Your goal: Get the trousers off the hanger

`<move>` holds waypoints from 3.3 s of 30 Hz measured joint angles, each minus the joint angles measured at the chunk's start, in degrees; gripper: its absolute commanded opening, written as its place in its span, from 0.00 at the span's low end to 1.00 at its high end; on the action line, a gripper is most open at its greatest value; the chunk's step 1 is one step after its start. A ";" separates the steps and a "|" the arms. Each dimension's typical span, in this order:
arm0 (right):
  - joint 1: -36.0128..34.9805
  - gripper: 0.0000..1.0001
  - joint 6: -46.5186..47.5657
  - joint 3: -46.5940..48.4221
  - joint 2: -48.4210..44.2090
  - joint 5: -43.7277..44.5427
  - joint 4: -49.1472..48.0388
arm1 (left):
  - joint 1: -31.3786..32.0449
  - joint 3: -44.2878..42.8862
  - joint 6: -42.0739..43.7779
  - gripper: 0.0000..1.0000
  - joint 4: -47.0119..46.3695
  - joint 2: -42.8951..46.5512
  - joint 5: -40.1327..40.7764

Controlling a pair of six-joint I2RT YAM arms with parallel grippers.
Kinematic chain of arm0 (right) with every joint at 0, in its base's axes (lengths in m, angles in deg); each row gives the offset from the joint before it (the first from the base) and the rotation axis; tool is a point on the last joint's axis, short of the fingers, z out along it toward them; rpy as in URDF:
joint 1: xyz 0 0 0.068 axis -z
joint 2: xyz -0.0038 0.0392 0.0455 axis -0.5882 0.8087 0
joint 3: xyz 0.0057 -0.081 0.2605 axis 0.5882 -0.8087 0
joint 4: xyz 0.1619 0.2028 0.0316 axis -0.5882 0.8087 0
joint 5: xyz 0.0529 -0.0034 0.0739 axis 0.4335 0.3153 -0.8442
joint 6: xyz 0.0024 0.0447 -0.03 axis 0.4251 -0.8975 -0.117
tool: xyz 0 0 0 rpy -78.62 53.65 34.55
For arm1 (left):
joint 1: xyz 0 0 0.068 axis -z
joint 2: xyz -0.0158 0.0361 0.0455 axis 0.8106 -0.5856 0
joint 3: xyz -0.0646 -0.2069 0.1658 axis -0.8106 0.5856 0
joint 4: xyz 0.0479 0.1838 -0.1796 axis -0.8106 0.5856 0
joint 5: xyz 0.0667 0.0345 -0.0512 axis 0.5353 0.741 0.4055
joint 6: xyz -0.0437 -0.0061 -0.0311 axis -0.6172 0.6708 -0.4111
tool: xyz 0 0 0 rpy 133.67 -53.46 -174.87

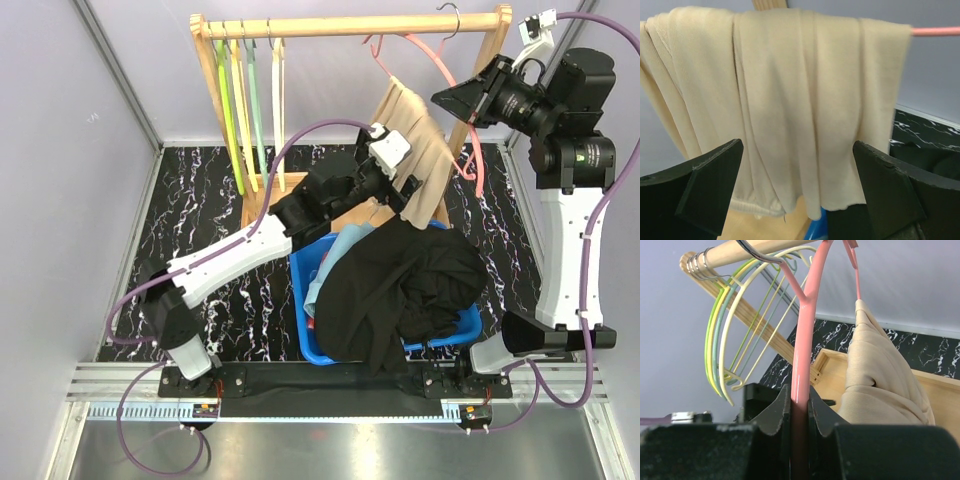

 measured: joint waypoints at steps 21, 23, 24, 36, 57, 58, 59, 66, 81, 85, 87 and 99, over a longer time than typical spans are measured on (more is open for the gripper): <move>0.00 0.00 6.95 -10.62 -7.41 1.68 -2.01 | -2.43 -8.50 -5.18 0.00 2.34 -6.32 4.44; 0.04 0.00 8.63 -12.63 -8.37 2.60 -2.10 | -2.84 -8.50 -6.95 0.00 3.34 -4.35 3.02; 0.04 0.00 9.25 -13.60 -8.83 2.93 -2.05 | -3.13 -8.52 -8.02 0.00 3.82 -3.13 2.14; 1.68 0.00 12.04 -20.63 -10.88 4.48 -4.79 | -5.18 -25.59 -16.37 0.00 10.71 1.09 -4.85; 3.48 0.00 14.75 -25.22 -10.86 6.23 -6.36 | -6.03 -37.79 -27.15 0.00 6.40 8.57 -18.12; 3.48 0.00 14.99 -25.29 -10.86 5.97 -6.36 | -6.03 -37.24 -27.58 0.00 6.21 8.98 -18.73; 3.48 0.00 15.37 -25.46 -10.86 5.79 -6.40 | -6.03 -36.33 -28.11 0.00 5.90 9.55 -19.61; 3.50 0.00 16.85 -27.21 -11.52 3.85 -6.47 | -6.03 -25.29 -29.55 0.00 6.75 15.08 -24.72; 3.52 0.00 24.13 -28.28 -14.25 -1.20 -5.86 | 3.63 16.22 -20.33 0.00 18.03 18.12 -24.35; 3.28 0.00 25.33 -28.26 -14.16 -2.62 -5.31 | 5.99 25.75 -16.46 0.12 18.36 18.05 -20.33; 2.67 0.00 26.16 -27.58 -13.64 -2.62 -4.46 | 6.86 29.55 -15.08 0.46 17.59 17.75 -17.42; -8.00 0.00 27.56 -11.37 -2.40 4.26 0.59 | 11.08 34.23 -9.99 0.99 13.77 27.82 -0.61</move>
